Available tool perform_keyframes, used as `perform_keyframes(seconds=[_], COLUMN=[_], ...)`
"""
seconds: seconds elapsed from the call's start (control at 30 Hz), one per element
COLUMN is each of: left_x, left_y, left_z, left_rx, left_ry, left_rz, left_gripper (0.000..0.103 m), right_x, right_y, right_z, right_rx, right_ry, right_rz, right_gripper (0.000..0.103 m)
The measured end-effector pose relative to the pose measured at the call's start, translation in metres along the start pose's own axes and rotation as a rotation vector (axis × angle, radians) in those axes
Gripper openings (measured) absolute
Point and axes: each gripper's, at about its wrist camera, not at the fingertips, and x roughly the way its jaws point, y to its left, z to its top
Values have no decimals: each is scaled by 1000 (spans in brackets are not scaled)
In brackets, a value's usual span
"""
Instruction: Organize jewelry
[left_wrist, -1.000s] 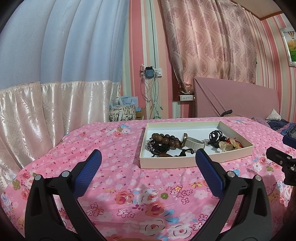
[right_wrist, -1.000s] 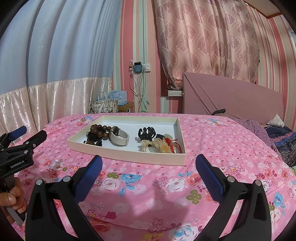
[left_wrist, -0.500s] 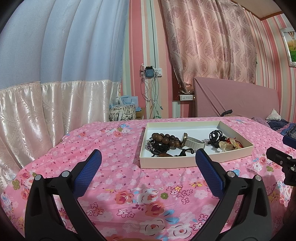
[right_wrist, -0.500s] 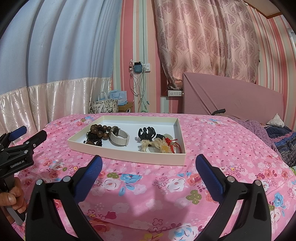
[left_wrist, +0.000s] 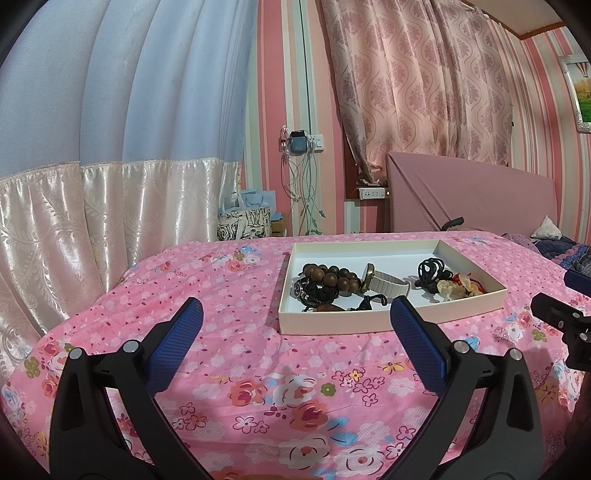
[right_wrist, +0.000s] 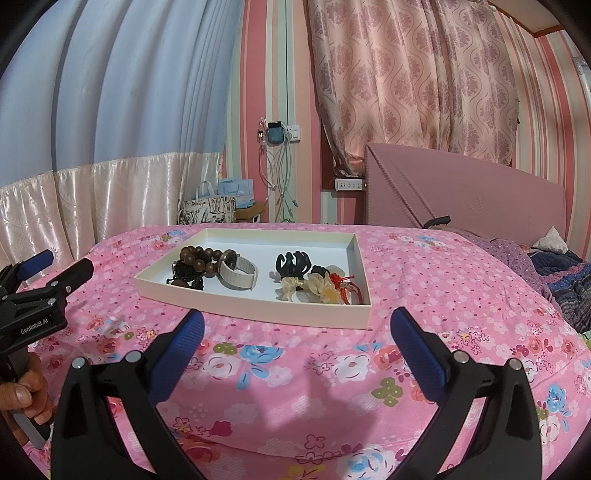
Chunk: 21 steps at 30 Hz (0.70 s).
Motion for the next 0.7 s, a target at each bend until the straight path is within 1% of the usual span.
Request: perform_keyframes(seconds=[0.7], left_x=[0], left_y=[0], left_z=[0], left_rx=[-1], left_ry=[0], left_rz=[0], left_gripper=[100], right_x=[0], right_y=[-1], right_z=[0], right_rx=[1], right_ry=[0], right_rz=[-1], right_gripper=[100])
